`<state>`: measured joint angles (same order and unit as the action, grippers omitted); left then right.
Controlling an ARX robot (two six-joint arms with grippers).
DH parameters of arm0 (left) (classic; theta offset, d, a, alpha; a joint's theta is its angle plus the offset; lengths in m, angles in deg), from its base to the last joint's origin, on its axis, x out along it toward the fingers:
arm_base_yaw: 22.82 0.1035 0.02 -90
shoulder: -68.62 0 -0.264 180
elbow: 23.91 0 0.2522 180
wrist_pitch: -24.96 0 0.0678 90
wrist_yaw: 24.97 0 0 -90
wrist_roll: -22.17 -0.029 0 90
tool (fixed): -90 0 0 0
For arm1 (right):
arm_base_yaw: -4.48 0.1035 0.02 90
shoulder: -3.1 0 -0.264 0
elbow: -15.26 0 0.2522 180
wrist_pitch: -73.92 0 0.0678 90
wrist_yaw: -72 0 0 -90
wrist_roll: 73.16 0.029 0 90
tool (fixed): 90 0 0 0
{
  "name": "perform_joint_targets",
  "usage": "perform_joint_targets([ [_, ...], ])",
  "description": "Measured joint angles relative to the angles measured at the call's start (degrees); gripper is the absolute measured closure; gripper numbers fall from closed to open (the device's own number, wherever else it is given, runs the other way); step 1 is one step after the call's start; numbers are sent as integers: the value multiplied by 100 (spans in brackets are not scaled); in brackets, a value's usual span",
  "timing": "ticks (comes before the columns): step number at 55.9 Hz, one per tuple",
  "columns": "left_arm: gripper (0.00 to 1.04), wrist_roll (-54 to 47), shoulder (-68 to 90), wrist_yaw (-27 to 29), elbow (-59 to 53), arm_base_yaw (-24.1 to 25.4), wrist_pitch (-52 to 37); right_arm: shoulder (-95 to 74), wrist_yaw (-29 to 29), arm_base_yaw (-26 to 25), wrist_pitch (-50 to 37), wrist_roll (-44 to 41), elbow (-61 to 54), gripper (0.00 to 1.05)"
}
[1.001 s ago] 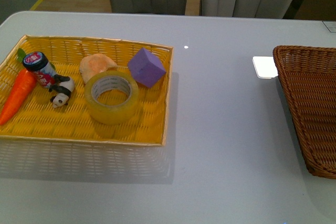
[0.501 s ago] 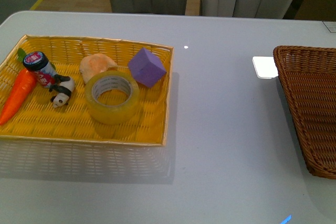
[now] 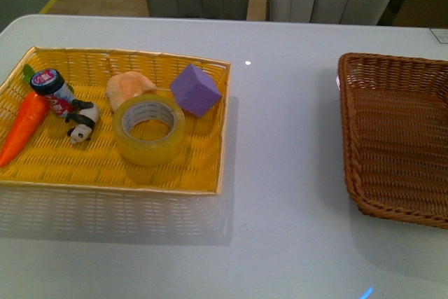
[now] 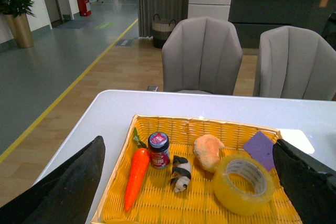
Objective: Move tape to another basket
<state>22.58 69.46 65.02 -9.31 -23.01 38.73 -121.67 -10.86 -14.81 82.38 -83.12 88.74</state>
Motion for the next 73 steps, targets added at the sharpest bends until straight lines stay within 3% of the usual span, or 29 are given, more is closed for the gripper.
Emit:
perform_joint_targets([
  [29,9,-2,0,0,0,0,0,96,-225,1733,-254,1384,-374,100],
  [39,9,0,0,0,0,0,0,96,-356,2044,-409,1707,-411,99],
  [57,9,-2,0,0,0,0,0,549,-245,1665,-691,1681,-719,50],
  [73,9,0,0,0,0,0,0,2518,208,1110,-1386,1322,-1869,8],
])
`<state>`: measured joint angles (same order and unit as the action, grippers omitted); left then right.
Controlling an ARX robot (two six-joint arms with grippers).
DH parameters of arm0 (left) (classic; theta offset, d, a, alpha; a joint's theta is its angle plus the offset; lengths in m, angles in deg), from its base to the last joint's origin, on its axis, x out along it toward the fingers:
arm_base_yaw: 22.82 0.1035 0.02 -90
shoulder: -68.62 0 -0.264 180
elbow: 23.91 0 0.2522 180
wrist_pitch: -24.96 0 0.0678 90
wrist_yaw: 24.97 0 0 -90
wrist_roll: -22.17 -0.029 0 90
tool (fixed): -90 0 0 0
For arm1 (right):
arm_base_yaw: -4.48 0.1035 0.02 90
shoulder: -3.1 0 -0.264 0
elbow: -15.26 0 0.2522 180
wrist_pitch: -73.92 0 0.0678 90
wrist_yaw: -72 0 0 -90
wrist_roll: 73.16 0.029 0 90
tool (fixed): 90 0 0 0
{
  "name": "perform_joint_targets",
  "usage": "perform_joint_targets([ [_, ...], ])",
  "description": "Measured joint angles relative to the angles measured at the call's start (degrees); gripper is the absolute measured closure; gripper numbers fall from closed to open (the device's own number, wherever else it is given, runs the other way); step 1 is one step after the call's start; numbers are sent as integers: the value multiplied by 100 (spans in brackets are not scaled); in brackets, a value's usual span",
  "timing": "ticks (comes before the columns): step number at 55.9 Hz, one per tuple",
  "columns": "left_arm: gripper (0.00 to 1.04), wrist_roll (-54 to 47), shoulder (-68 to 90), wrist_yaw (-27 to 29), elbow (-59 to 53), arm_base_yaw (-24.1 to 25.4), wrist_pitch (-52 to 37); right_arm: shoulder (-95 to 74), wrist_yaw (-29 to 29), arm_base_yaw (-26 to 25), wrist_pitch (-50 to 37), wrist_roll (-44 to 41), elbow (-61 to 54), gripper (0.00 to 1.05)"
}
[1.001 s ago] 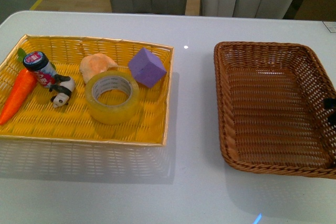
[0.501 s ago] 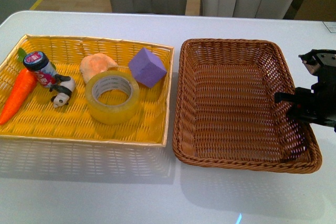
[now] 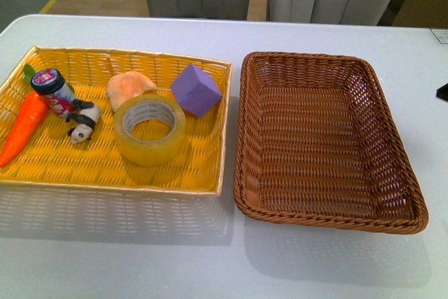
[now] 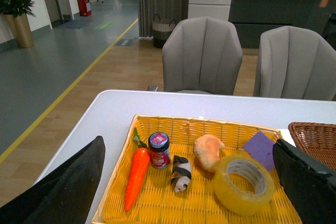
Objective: Move tape to another basket
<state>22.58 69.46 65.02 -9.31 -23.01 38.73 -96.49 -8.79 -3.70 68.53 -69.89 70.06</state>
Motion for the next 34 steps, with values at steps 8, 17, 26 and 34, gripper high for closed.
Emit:
perform_joint_targets([
  [8,9,0,0,0,0,0,0,850,195,-227,9,-11,-330,9],
  [17,9,-2,0,0,0,0,0,525,-50,-138,-3410,-184,-1464,30],
  [26,9,0,0,0,0,0,0,1366,-192,70,-4800,-269,-2225,56],
  [34,9,0,0,0,0,0,0,1947,-337,195,-4680,-275,-2712,79],
])
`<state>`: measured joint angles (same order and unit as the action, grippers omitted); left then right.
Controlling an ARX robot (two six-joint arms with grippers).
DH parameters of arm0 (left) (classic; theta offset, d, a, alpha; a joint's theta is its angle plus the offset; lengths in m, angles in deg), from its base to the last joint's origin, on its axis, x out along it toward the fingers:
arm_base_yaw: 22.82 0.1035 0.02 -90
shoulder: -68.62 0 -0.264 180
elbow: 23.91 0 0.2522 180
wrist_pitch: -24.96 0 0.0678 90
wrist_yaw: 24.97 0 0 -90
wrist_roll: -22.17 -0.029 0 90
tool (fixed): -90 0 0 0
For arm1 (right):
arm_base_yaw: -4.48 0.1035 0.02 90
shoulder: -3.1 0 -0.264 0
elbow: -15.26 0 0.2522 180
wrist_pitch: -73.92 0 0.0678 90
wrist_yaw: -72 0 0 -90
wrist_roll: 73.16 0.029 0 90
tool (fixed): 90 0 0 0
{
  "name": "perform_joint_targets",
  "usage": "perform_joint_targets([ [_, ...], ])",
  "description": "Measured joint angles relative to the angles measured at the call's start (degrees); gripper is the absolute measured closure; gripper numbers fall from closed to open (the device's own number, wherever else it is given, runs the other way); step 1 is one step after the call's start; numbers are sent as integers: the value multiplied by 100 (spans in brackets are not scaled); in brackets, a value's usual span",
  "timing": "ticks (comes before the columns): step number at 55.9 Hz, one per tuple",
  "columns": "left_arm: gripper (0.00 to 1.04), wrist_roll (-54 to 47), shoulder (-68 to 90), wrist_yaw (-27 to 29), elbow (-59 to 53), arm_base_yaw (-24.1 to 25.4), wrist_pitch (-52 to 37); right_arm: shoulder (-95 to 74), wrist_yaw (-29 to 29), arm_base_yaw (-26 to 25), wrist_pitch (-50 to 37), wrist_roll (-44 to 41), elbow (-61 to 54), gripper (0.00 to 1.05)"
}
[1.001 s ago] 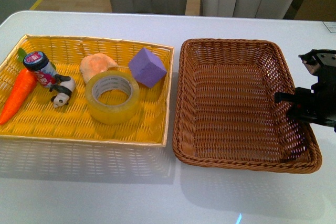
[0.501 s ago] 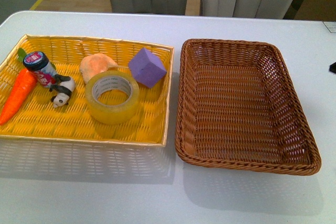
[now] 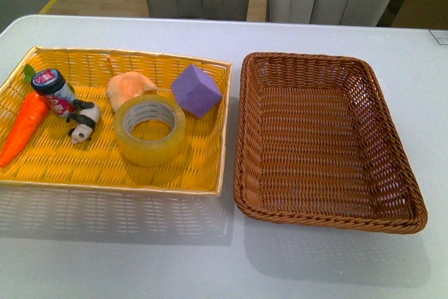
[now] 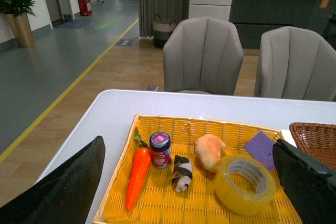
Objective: Move tape to another basket
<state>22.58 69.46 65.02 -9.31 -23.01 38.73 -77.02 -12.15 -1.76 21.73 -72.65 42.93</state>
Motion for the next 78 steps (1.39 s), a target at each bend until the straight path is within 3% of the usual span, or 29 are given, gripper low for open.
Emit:
perform_joint_targets([
  [8,9,0,0,0,0,0,0,584,-103,136,258,-26,-415,103],
  [22,9,0,0,0,0,0,0,1759,-525,588,938,-33,-903,103],
  [78,9,0,0,0,0,0,0,5860,-575,603,4450,-33,-1261,103],
])
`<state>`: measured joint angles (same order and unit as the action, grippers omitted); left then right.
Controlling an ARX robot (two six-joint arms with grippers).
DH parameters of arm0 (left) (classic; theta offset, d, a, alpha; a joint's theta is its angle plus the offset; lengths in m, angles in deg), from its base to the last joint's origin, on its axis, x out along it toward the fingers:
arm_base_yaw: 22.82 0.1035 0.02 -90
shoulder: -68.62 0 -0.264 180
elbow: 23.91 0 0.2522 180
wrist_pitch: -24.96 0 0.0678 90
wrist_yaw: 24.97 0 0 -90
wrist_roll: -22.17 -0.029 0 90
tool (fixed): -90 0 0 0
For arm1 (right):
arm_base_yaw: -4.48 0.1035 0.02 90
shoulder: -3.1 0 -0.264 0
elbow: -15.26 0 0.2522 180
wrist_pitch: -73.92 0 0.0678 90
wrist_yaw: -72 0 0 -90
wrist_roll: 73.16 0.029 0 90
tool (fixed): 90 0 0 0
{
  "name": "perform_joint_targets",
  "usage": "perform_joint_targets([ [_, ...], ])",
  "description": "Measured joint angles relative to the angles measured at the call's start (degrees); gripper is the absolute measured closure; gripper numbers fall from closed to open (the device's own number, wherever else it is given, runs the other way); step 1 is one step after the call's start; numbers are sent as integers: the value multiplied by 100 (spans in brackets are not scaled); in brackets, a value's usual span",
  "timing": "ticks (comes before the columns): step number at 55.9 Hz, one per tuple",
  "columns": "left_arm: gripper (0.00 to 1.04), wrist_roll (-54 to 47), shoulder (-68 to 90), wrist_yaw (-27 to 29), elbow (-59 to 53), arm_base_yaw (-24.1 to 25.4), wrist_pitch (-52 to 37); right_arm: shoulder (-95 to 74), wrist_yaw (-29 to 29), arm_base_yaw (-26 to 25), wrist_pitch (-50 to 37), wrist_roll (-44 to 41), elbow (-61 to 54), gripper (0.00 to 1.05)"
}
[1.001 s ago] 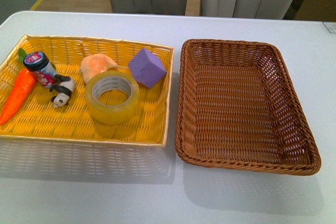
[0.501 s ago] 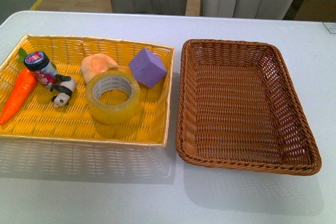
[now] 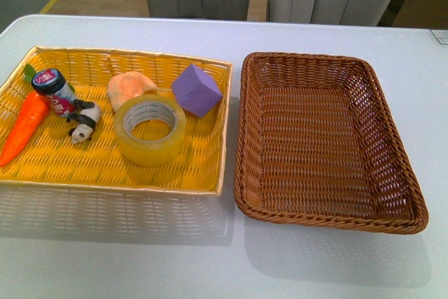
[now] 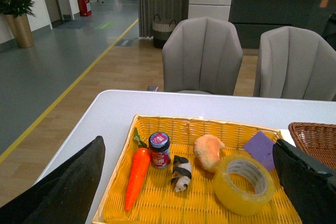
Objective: Move tape to another basket
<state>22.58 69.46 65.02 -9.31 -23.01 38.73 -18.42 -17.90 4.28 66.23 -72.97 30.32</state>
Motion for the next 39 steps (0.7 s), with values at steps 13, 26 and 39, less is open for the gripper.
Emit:
perform_joint_targets([
  [13,9,0,0,0,0,0,0,505,-2,0,492,0,0,103],
  [26,9,0,0,0,0,0,0,918,-2,0,907,0,0,103],
  [39,9,-2,0,2,0,0,0,1779,-7,0,1967,2,2,103],
])
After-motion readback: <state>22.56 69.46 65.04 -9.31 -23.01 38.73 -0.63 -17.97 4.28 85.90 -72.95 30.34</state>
